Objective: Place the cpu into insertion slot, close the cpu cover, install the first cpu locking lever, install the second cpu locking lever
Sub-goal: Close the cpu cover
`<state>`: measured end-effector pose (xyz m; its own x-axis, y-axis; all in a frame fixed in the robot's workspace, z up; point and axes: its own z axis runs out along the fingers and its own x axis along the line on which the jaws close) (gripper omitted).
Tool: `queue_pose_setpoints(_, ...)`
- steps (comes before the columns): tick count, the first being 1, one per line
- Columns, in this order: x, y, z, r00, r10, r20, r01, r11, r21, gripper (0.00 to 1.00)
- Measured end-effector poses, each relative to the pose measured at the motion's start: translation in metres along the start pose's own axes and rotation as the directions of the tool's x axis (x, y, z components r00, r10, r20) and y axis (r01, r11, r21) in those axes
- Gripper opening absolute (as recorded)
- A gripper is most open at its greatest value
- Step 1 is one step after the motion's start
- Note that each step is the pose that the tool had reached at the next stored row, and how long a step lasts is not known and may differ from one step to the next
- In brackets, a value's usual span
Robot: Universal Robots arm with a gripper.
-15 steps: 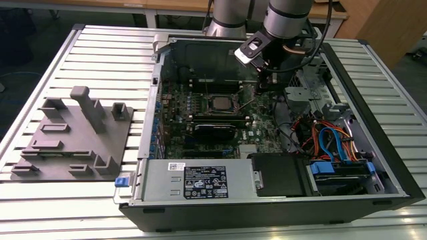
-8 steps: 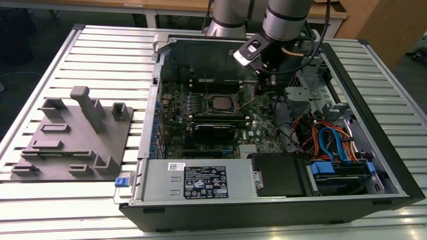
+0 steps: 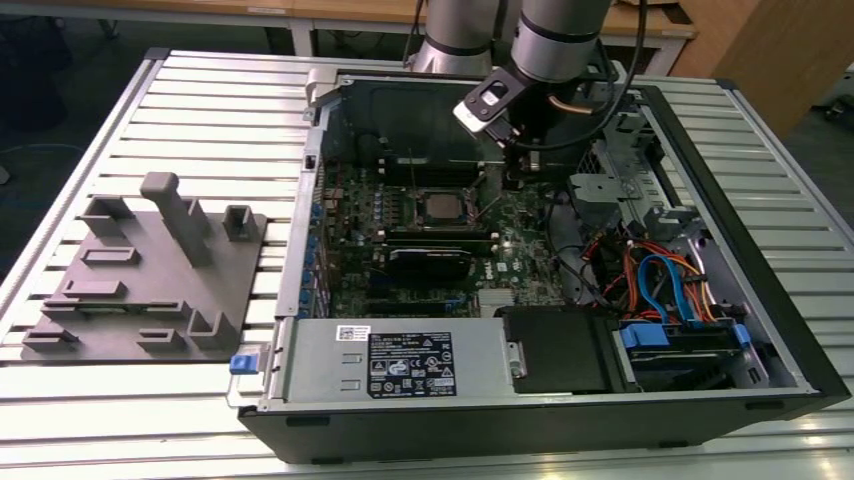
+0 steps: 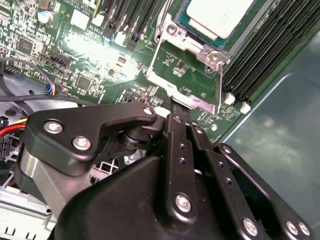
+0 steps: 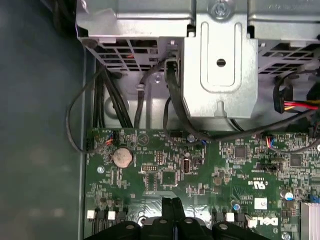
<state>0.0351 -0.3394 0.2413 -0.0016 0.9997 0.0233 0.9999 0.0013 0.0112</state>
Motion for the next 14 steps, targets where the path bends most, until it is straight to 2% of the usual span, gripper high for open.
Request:
queue_pose_setpoints(7, 0.0, -0.0041, 0.0001, 1.0, 0.0, 0.0, 0.0, 1.0, 0.0, 0.11)
queue_pose_setpoints(8, 0.0, -0.008, 0.0001, 1.0, 0.0, 0.0, 0.0, 1.0, 0.0, 0.11)
queue_pose_setpoints(14, 0.0, -0.0093, 0.0001, 1.0, 0.0, 0.0, 0.0, 1.0, 0.0, 0.11)
